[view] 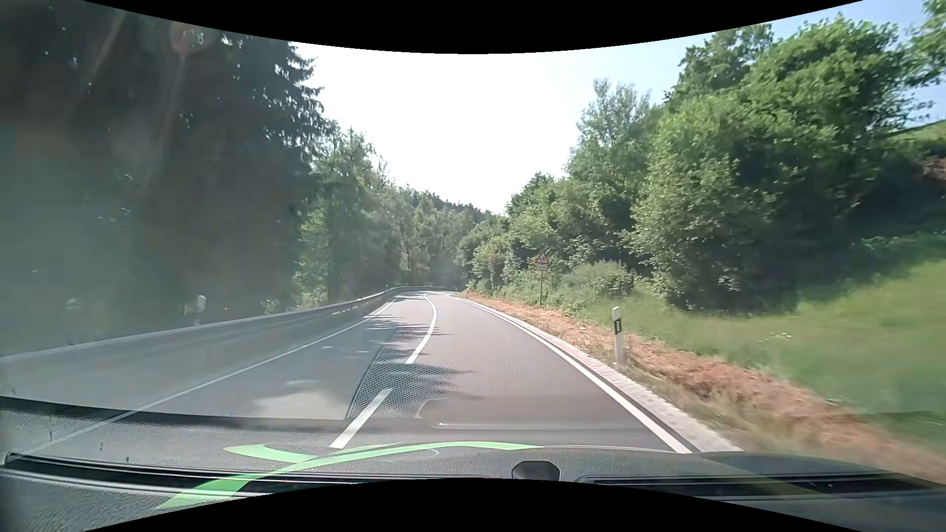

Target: Follow the waypoints while adhering to traffic rules and regulations

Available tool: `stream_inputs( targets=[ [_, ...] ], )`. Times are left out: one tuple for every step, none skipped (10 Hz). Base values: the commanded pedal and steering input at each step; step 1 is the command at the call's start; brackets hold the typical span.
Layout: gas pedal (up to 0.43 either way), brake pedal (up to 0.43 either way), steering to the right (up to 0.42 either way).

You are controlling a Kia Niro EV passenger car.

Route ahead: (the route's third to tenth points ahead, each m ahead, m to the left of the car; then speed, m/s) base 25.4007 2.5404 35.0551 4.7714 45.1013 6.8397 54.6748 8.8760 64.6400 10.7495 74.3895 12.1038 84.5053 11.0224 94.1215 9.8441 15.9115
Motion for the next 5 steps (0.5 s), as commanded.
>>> stream_inputs(
  targets=[
    [0.0, 0.0, -0.037],
    [0.0, 0.0, -0.037],
    [0.0, 0.0, -0.036],
    [0.0, 0.0, -0.036],
    [0.0, 0.0, -0.037]
  ],
)
